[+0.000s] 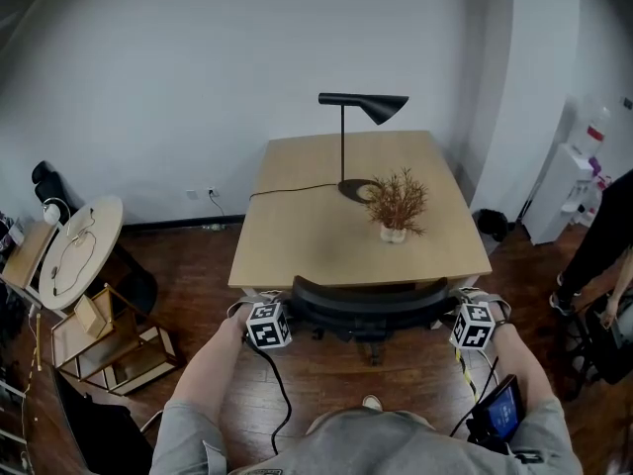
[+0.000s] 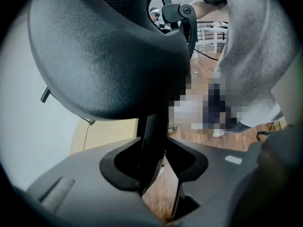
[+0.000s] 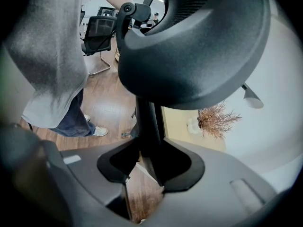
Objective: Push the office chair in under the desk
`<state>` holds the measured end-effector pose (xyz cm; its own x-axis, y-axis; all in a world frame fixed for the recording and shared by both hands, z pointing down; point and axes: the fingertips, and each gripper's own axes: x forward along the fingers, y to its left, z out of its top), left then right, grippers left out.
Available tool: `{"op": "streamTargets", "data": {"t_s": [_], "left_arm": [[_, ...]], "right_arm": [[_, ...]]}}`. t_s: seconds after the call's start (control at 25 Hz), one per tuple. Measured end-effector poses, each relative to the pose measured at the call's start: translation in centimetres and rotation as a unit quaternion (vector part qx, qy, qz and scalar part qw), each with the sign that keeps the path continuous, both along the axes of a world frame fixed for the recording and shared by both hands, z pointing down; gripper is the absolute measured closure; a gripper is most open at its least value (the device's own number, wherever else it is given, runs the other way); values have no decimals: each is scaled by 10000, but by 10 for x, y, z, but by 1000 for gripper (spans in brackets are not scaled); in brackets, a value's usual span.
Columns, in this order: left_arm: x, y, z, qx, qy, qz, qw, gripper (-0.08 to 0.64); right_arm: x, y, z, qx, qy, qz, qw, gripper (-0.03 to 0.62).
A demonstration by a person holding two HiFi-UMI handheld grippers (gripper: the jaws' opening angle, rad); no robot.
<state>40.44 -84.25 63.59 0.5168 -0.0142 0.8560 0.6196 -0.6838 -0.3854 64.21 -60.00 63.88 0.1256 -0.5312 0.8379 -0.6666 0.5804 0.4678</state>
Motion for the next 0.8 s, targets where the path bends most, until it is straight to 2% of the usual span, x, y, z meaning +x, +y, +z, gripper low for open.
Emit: {"op": "streamTargets", "data": {"t_s": [0.8], "left_arm": [[36,-29,1,72,15,-211,9997,405]], "right_arm": [[43,-37,0,99,-1,-168,9998,428]]}}
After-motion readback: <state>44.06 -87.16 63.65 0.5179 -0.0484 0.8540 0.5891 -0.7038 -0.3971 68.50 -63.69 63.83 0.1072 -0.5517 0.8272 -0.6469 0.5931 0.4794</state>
